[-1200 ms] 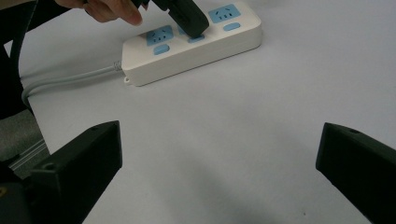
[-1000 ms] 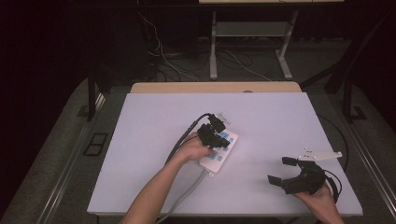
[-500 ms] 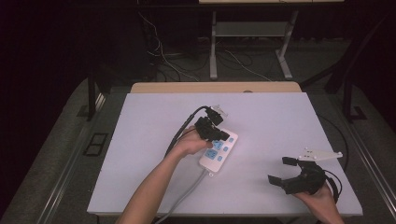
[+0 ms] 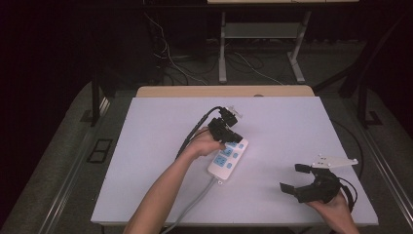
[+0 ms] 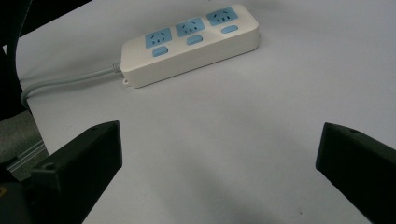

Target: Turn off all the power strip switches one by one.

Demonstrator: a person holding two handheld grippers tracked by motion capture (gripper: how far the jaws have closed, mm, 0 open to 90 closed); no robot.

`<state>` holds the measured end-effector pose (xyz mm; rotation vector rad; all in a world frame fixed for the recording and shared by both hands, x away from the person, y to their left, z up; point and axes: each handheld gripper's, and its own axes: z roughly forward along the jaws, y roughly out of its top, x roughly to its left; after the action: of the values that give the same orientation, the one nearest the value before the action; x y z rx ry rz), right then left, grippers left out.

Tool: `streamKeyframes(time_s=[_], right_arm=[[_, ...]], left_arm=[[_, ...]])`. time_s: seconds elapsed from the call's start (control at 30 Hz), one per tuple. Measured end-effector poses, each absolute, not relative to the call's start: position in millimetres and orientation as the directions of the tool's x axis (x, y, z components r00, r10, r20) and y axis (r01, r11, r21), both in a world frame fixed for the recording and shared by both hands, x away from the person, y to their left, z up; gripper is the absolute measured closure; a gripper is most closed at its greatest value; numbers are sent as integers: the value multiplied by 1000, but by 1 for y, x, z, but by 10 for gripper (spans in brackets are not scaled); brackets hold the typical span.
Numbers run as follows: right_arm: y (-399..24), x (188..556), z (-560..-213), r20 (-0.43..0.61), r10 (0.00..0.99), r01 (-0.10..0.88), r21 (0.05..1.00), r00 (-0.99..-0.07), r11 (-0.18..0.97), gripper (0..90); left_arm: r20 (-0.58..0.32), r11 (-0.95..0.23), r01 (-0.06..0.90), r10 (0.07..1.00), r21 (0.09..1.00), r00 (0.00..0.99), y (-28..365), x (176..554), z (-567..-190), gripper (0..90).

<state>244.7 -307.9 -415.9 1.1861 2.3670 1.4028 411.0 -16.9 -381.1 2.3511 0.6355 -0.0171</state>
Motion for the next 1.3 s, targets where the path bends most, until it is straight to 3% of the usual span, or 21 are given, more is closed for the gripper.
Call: streamKeyframes(time_s=[1.3], right_arm=[[-309,244,-415,250,689,550,796,-680,254,3]], left_arm=[[-211,-662,474,440,580,873,-31,424,-411,898]])
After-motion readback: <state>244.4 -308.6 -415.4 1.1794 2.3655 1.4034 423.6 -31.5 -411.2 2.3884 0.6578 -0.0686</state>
